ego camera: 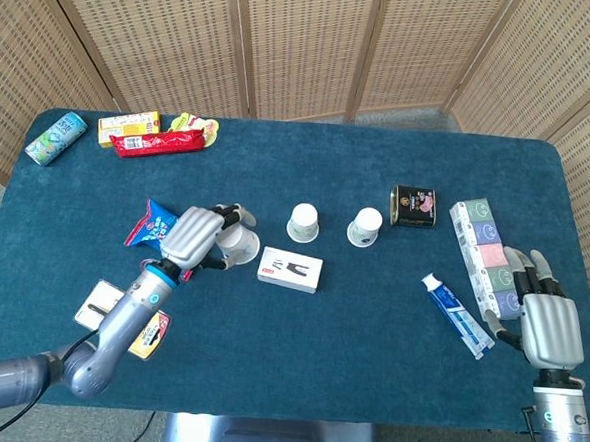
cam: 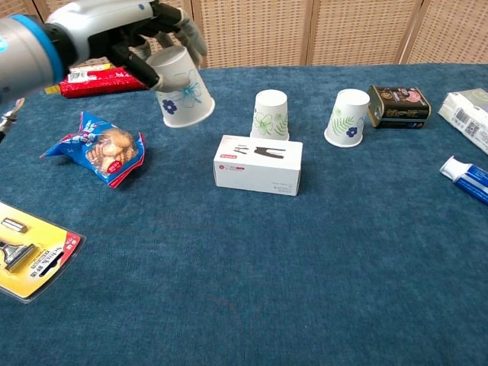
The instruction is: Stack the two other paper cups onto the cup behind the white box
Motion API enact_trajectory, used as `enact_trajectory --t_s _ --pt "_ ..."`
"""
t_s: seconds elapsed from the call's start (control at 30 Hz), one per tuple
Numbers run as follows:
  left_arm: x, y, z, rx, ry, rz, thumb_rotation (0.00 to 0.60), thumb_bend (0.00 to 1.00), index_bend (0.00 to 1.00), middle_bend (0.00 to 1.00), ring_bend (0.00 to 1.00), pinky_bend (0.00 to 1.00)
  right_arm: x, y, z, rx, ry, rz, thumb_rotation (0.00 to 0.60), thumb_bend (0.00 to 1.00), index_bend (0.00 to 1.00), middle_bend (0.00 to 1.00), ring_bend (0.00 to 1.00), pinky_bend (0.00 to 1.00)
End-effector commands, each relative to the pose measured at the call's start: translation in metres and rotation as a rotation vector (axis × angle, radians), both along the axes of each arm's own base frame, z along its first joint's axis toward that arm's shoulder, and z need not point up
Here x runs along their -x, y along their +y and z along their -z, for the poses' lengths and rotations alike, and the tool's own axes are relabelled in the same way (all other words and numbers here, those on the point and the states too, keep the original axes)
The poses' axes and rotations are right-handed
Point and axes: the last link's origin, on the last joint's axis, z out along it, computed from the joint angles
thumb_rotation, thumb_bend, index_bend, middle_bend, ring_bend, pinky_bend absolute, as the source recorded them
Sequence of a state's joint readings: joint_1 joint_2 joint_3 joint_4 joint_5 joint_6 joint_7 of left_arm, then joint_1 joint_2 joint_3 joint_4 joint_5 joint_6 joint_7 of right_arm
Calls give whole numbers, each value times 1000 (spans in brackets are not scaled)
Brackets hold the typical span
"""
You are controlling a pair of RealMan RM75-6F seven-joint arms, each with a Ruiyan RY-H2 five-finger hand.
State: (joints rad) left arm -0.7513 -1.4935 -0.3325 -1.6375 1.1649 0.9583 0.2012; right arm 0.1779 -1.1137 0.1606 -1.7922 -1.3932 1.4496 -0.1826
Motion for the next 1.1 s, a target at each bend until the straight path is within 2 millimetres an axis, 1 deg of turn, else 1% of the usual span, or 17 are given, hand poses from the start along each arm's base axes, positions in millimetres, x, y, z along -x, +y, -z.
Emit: enact_trajectory --t_s 0.03,0.3,0.7,0.9,1.1 --pt "-11 12 9 7 -14 4 600 399 325 349 384 603 -2 -2 -1 -2 -5 -3 600 298 0 136 0 294" --pt "-33 35 27 4 -16 25 600 399 325 350 381 597 -6 -6 -3 -10 -9 -14 600 299 0 135 0 294" --pt "-65 64 47 -27 -26 50 600 399 325 349 374 586 -5 -8 -4 -16 -15 -8 600 297 0 135 0 294" --pt "-76 76 60 -28 -11 53 600 398 325 349 368 579 -5 -8 -4 -20 -18 -4 600 296 0 135 0 294" --pt "-83 84 74 -17 -3 44 600 398 323 348 366 572 -4 -9 -4 -19 -33 0 600 295 0 134 0 294"
